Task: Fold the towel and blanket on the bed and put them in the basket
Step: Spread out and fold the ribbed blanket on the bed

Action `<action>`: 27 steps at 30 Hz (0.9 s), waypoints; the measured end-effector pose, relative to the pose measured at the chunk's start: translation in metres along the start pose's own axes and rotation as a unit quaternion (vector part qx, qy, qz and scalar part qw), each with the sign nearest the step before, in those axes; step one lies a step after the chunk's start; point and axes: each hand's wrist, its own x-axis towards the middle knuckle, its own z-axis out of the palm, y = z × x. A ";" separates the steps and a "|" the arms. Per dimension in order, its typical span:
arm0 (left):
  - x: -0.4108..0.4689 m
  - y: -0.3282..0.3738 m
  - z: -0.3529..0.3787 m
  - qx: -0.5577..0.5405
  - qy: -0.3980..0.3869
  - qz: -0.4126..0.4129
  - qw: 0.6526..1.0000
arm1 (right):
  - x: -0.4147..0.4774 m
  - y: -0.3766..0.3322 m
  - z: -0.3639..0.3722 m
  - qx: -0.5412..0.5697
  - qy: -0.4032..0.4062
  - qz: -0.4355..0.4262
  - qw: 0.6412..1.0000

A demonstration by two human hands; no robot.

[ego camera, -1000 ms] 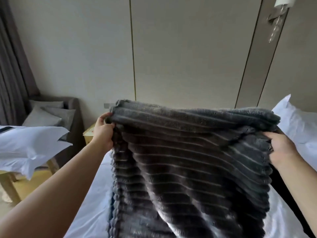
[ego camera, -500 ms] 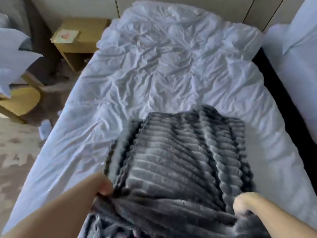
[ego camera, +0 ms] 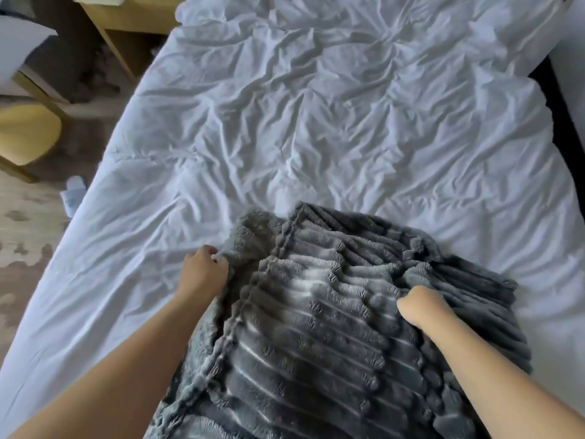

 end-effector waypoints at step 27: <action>0.035 0.056 0.071 -0.251 -0.423 -0.226 0.841 | 0.030 -0.090 0.074 0.360 -0.037 -0.071 0.929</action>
